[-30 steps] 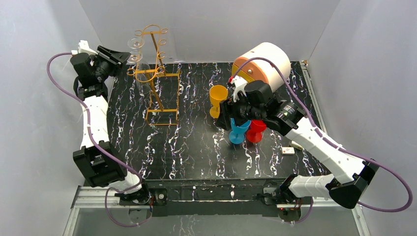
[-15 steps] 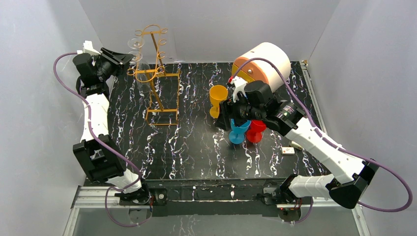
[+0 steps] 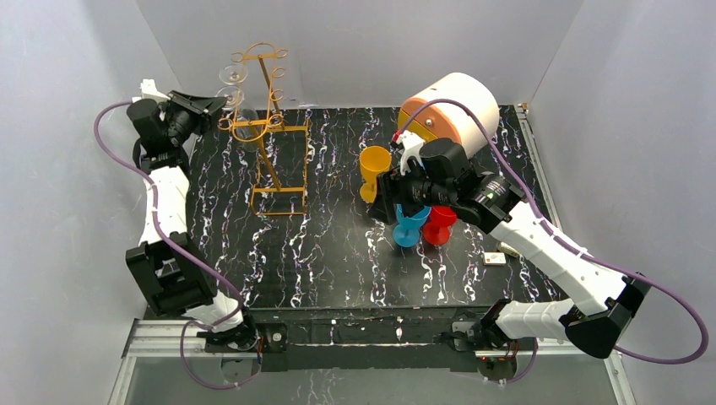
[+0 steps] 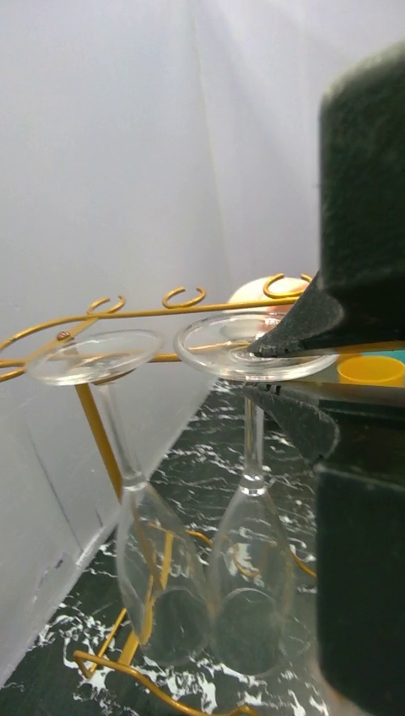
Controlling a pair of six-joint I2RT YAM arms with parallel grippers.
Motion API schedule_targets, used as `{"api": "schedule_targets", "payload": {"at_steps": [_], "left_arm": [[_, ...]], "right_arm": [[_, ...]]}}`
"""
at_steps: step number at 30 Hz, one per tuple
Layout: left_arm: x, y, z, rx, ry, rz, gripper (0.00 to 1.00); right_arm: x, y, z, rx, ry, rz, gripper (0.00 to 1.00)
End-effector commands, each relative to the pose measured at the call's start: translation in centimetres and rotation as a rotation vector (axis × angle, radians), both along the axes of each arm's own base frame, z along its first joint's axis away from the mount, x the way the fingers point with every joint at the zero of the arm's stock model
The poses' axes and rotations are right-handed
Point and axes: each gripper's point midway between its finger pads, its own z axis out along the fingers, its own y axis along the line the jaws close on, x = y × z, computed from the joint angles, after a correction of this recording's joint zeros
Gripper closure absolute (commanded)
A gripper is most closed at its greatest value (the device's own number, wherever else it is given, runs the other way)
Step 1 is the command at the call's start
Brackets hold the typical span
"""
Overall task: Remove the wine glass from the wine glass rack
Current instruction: Pick up the wine glass from the wine rack.
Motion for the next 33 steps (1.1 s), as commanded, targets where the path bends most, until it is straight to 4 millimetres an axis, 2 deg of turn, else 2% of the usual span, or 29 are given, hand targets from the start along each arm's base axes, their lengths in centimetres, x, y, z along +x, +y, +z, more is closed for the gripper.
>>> {"api": "schedule_targets", "payload": {"at_steps": [1,9,16,26,27,33], "left_arm": [[-1.7,0.2,1.7,-0.142,-0.045,0.091,1.00],[-3.3,0.0,3.3,-0.261,-0.046,0.201,1.00],[-4.6,-1.9,3.4,-0.291,-0.029,0.266,1.00],[-5.7,-2.3,3.2,-0.147,-0.018,0.256,1.00],[-5.8,-2.3,3.2,-0.131,-0.017,0.255,0.98],[-5.7,-2.0,3.2,-0.005,0.003,0.248,0.72]], "right_arm": [[0.1,0.2,1.9,0.062,-0.042,0.004,0.16],[0.2,0.6,2.0,0.077,-0.040,0.009,0.16],[0.2,0.8,2.1,0.089,-0.037,0.008,0.16],[-0.1,0.4,2.3,0.096,-0.040,-0.001,0.15],[-0.1,0.3,2.4,0.097,-0.041,-0.001,0.15],[-0.1,0.0,2.5,0.096,-0.047,-0.013,0.15]]}}
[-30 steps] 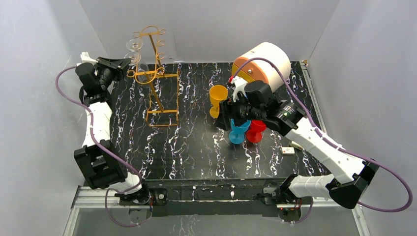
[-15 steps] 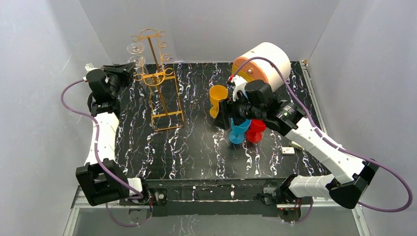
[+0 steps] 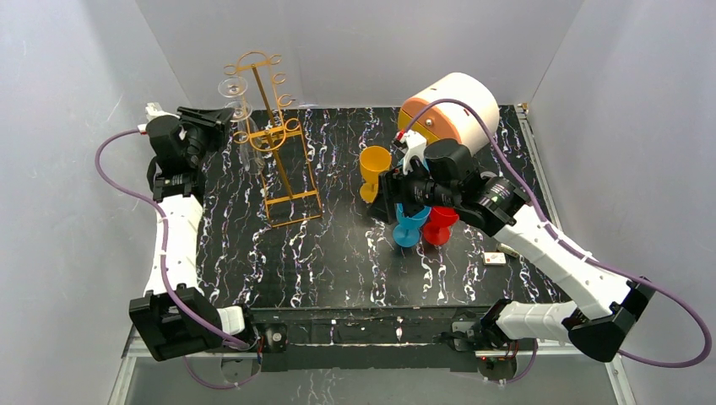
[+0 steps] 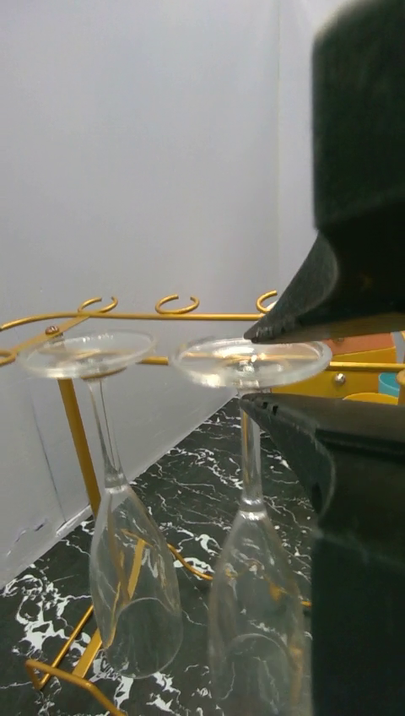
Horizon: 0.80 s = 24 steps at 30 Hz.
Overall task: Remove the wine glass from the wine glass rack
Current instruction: Pick up the wine glass from the wine rack.
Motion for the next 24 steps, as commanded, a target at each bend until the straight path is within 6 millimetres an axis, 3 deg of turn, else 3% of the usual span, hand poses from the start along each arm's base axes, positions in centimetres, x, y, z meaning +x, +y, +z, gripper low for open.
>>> {"api": "schedule_targets", "payload": {"at_steps": [1,5,14,21,24], "left_arm": [[-0.6,0.2,3.5,0.143,-0.058,-0.007,0.70],[-0.1,0.4,3.1,0.179,-0.034,-0.018,0.66],[0.9,0.4,1.4,0.241,0.036,-0.062,0.68],[1.0,0.4,0.7,0.243,0.051,-0.072,0.92],[0.9,0.6,0.8,0.250,0.055,-0.058,0.98]], "right_arm": [[0.1,-0.3,1.6,0.045,-0.045,-0.014,0.15],[0.1,-0.3,1.8,0.051,-0.041,-0.014,0.15],[0.2,-0.2,2.1,0.057,-0.045,-0.016,0.15],[0.2,-0.1,1.9,0.054,-0.037,-0.015,0.15],[0.2,-0.2,2.0,0.054,-0.037,-0.016,0.14]]}}
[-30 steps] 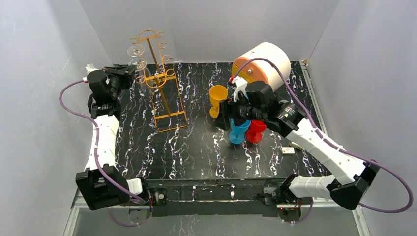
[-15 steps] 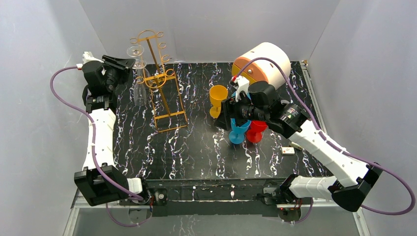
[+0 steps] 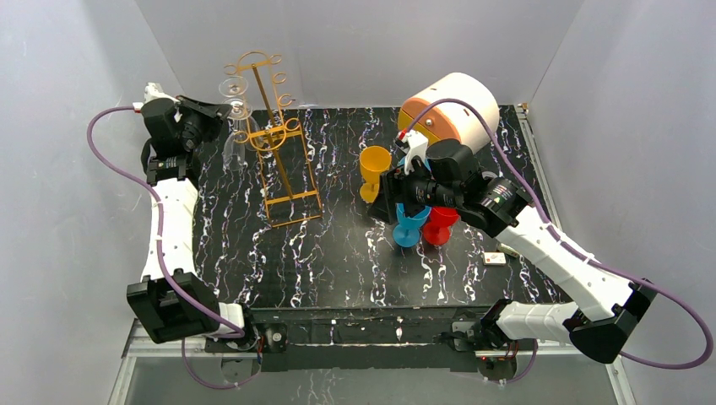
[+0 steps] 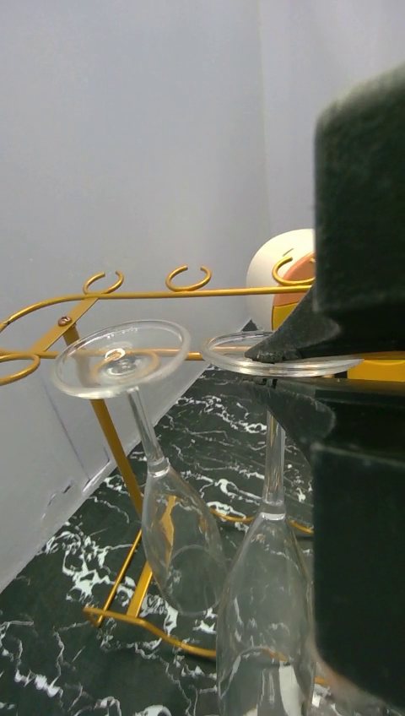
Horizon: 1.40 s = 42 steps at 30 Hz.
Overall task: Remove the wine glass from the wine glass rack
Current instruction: Pick up the wine glass from the wine rack.
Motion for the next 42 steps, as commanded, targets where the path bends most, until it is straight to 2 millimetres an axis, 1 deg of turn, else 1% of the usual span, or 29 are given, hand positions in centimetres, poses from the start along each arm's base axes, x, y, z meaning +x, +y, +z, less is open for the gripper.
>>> {"api": "schedule_targets", "payload": {"at_steps": [1,8,14,16,22,23,26,29,31,35,37,38,39,40,41,42], "left_arm": [[-0.7,0.2,0.4,0.040,0.005,0.005,0.99],[-1.1,0.7,2.4,0.061,-0.028,0.044,1.00],[-1.1,-0.3,5.4,0.011,-0.136,0.002,1.00],[-1.2,-0.3,6.1,0.007,-0.150,0.005,1.00],[-1.9,0.3,7.0,0.050,-0.157,0.035,1.00],[-2.1,0.4,7.4,0.071,-0.153,0.039,1.00],[-2.9,1.1,7.0,0.119,-0.110,0.074,1.00],[-3.7,2.0,7.4,0.183,-0.119,0.117,1.00],[-4.1,2.2,7.7,0.229,-0.124,0.122,1.00],[-5.4,3.2,6.8,0.325,-0.063,0.157,1.00],[-6.9,4.0,6.4,0.363,-0.031,0.201,1.00],[-7.8,4.1,5.8,0.369,-0.010,0.210,1.00],[-8.9,4.4,5.1,0.371,0.008,0.236,1.00],[-9.8,4.1,4.1,0.368,0.020,0.231,1.00],[-10.8,3.9,2.6,0.373,0.046,0.227,1.00],[-12.0,4.3,1.6,0.388,0.074,0.252,1.00]], "right_arm": [[0.3,0.0,1.5,0.041,-0.032,-0.014,0.14],[0.2,0.1,1.5,0.046,-0.025,-0.010,0.14],[0.1,0.1,1.5,0.046,-0.020,-0.011,0.14],[0.1,0.0,1.5,0.046,-0.022,-0.013,0.14],[0.1,-0.2,1.2,0.041,-0.020,-0.018,0.14],[0.1,-0.2,1.2,0.040,-0.021,-0.019,0.14],[0.1,-0.3,1.3,0.043,-0.025,-0.022,0.13],[0.1,-0.3,1.3,0.045,-0.028,-0.024,0.13],[0.1,-0.2,1.2,0.045,-0.024,-0.020,0.13],[0.1,-0.1,1.0,0.044,-0.012,-0.022,0.13],[0.0,-0.1,1.0,0.048,-0.012,-0.025,0.13],[0.1,-0.2,1.1,0.051,-0.014,-0.027,0.13],[0.1,-0.2,1.2,0.055,-0.015,-0.031,0.13],[0.1,-0.3,1.3,0.060,-0.020,-0.036,0.13],[0.2,-0.3,1.4,0.068,-0.026,-0.043,0.13],[0.3,-0.3,1.6,0.080,-0.031,-0.051,0.13]]}}
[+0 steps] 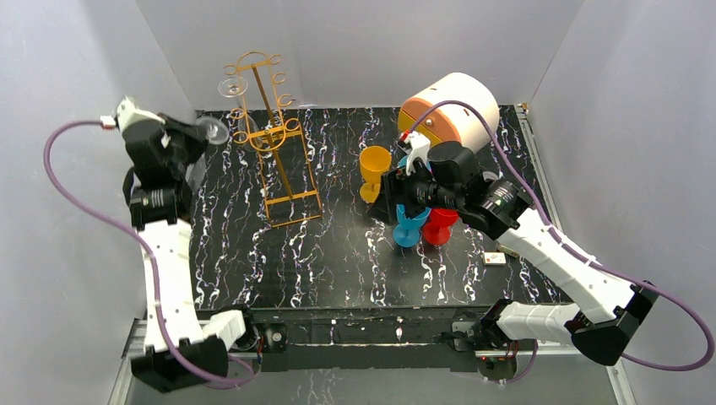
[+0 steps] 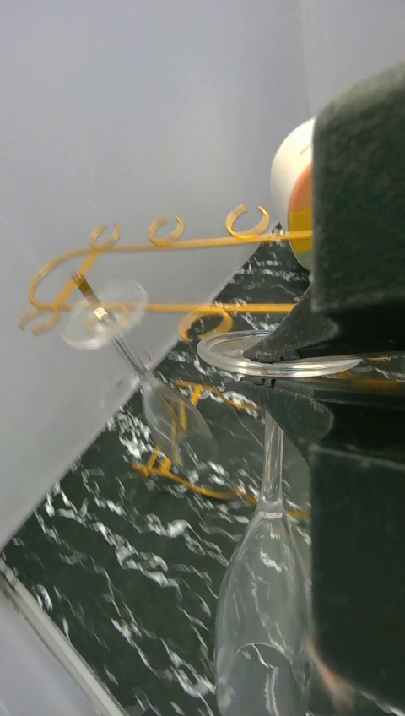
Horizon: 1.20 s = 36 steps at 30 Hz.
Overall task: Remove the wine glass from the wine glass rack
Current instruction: Pick up the wine glass from the wine rack, then place the wine glass at the center of the board.
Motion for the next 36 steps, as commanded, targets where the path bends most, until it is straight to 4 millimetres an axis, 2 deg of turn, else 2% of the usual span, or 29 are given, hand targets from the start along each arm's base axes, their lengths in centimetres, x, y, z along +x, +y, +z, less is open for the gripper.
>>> {"api": "schedule_targets", "payload": {"at_steps": [1,3,8,9,14,16,21,25,28,33,36], "left_arm": [[-5.9,1.1,-3.2,0.081,0.090,0.097,1.00],[-7.6,1.1,-4.5,0.095,0.130,0.107,1.00],[-10.0,-1.4,-6.8,0.070,0.170,-0.002,1.00],[-10.2,-2.2,-7.5,0.072,0.167,-0.050,1.00],[-10.4,-9.7,-8.7,0.034,0.059,-0.467,1.00],[-11.2,-11.2,-9.0,0.033,0.046,-0.551,1.00],[-14.0,-15.9,-7.4,0.032,-0.027,-0.859,1.00],[-15.5,-18.5,-4.9,-0.017,-0.116,-1.027,1.00],[-16.5,-19.4,-3.5,-0.036,-0.138,-1.093,1.00],[-17.9,-21.1,-4.6,-0.102,-0.087,-1.195,1.00],[-17.2,-21.8,-5.6,-0.118,-0.044,-1.200,1.00]], "right_arm": [[0.5,-0.2,1.9,0.081,-0.056,-0.040,0.13],[0.4,-0.1,2.3,0.109,-0.061,-0.044,0.13],[-0.1,-0.4,2.2,0.162,-0.048,-0.066,0.13],[-0.3,-0.6,2.3,0.177,-0.045,-0.072,0.13],[-1.0,-1.0,2.1,0.240,-0.037,-0.087,0.12],[-1.5,-1.1,2.1,0.258,-0.022,-0.083,0.11],[-2.1,-1.3,1.7,0.278,0.011,-0.089,0.10],[-2.7,-0.8,1.9,0.322,0.041,-0.066,0.10],[-2.8,-0.2,2.3,0.361,0.054,-0.052,0.09],[-2.9,0.7,2.8,0.402,0.084,-0.028,0.09],[-3.5,1.7,3.0,0.429,0.117,0.028,0.08]]}}
